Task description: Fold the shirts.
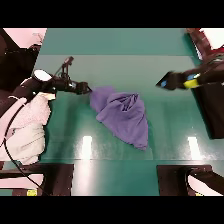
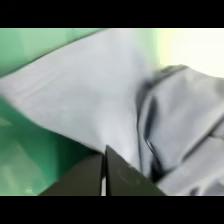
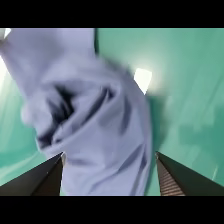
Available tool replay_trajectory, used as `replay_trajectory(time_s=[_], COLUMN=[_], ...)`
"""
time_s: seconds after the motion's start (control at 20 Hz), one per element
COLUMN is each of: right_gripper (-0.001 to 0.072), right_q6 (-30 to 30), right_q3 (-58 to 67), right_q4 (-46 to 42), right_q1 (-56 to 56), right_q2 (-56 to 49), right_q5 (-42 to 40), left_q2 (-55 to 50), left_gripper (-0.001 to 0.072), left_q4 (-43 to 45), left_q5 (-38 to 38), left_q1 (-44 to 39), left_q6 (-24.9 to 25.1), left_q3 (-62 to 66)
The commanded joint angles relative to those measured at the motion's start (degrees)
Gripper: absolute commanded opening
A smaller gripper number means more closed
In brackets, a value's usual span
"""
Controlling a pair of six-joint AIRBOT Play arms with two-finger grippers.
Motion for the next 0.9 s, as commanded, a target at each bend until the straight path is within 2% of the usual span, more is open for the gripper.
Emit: replay_trajectory(time_s=[0.0,0.15,0.25,0.4,0.5,0.7,0.85], right_gripper=[0.0635,0.0616,0.0534,0.0167,0.0015,0.0010,0.0010], right_q6=[4.1,4.0,4.0,2.7,0.9,0.9,3.6], right_q3=[-11.0,-14.0,-13.6,-11.7,-10.1,-6.8,-2.7], right_q4=[2.6,8.4,9.1,8.8,8.8,7.2,-3.0], right_q1=[4.9,7.6,9.4,11.0,11.3,10.1,7.5], right_q2=[-1.6,-7.6,-11.9,-15.5,-15.9,-14.2,-8.1], right_q5=[-8.9,-13.3,-15.1,-19.9,-21.9,-21.3,-17.9], left_q2=[3.3,3.8,3.8,3.8,4.0,5.8,8.7], left_gripper=[0.0021,0.0021,0.0021,0.0021,0.0021,0.0021,0.0021], left_q4=[6.1,6.5,6.8,8.8,10.1,12.7,14.3], left_q5=[-4.0,-6.6,-8.3,-10.2,-10.8,-10.6,-11.4], left_q1=[0.4,0.4,0.4,0.4,0.4,0.7,3.9], left_q6=[0.0,0.0,0.0,-0.1,-0.4,-0.6,-1.9], left_q3=[6.1,8.2,8.2,8.2,8.2,9.3,14.2])
